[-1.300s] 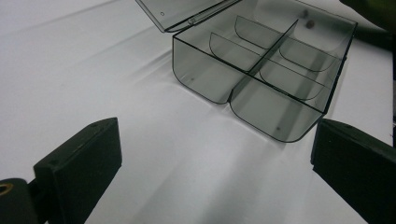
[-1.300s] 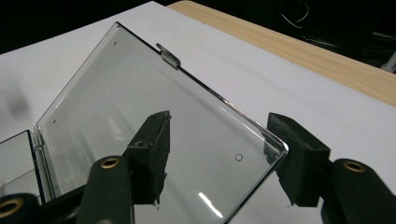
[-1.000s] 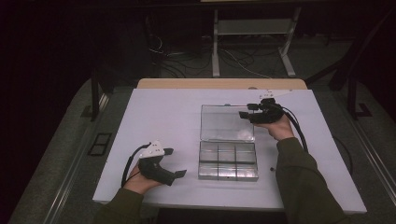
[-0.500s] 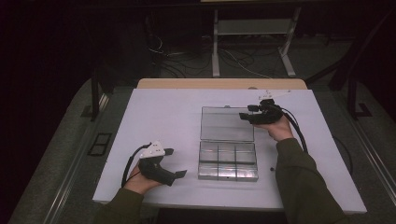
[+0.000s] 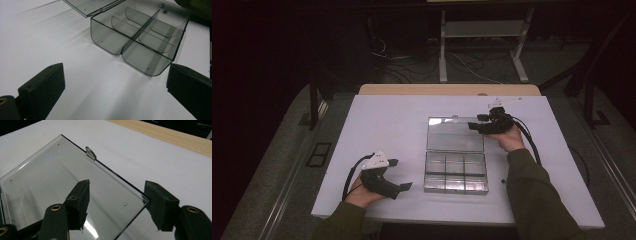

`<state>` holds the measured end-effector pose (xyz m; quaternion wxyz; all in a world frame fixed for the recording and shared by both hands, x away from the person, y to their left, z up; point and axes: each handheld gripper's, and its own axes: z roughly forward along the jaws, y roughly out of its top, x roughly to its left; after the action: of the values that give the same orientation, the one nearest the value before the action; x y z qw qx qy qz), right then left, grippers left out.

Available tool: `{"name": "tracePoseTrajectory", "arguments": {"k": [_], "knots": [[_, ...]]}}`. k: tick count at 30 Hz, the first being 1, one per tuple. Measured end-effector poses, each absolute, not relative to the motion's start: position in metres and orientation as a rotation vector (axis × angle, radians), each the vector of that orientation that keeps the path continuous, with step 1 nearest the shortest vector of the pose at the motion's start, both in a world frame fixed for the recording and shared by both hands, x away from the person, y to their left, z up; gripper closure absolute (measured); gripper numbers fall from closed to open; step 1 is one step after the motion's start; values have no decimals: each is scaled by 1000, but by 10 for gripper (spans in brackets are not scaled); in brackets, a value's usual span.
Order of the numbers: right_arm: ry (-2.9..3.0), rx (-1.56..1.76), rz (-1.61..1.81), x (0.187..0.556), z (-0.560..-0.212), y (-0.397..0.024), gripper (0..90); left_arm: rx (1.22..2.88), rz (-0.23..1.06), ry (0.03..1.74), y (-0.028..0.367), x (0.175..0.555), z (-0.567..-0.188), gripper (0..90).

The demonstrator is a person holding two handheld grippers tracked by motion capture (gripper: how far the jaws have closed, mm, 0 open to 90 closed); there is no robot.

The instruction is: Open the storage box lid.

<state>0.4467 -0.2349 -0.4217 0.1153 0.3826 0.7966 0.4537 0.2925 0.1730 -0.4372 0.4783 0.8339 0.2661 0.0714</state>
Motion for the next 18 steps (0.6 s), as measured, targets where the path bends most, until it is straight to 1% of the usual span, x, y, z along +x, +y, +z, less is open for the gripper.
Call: {"name": "tracePoseTrajectory", "arguments": {"k": [18], "knots": [[2358, 1175, 1275, 451, -433, -233, 378, 2039, 173, 649, 173, 293, -437, 9]]}}
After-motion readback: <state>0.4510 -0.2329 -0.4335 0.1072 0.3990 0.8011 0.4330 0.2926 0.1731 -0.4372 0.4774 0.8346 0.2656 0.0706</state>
